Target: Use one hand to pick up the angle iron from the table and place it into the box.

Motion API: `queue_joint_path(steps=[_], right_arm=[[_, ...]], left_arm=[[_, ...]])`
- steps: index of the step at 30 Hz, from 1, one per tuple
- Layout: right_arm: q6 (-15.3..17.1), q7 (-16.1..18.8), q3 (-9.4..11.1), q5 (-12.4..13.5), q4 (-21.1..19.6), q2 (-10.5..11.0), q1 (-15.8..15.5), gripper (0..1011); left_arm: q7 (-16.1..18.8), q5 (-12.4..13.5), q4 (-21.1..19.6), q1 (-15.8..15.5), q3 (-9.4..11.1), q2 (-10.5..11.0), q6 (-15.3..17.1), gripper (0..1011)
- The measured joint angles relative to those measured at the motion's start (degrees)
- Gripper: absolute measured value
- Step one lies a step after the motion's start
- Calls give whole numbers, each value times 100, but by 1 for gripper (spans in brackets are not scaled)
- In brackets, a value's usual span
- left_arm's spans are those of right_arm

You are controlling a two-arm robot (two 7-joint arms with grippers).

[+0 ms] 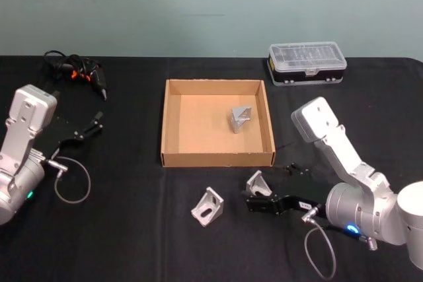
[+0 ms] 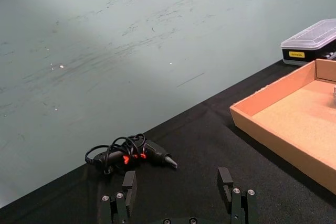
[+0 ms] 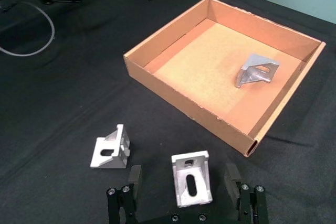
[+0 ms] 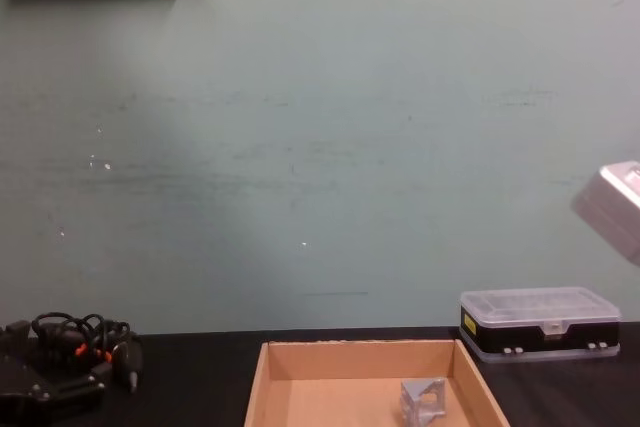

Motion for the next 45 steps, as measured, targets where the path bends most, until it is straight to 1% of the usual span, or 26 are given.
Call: queue_joint_path(steps=[12,22,34,43,45], right_arm=[[1,-72,-21,-82,316,-263,138,1000],[-37,-86,-33,-148,576,-420,235,1000],[-152,-45,-63,-210,843,-543,346,1000],[-159,-36,-67,-210,848,-541,346,999],[-157,-36,-66,-209,843,-539,344,983]], left_arm=[[0,0,0,0,0,0,0,1011],[0,0,0,0,0,0,0,1011],[0,0,0,0,0,0,0,1011],[0,0,0,0,0,0,0,1012],[0,0,1,0,0,0,0,1011]])
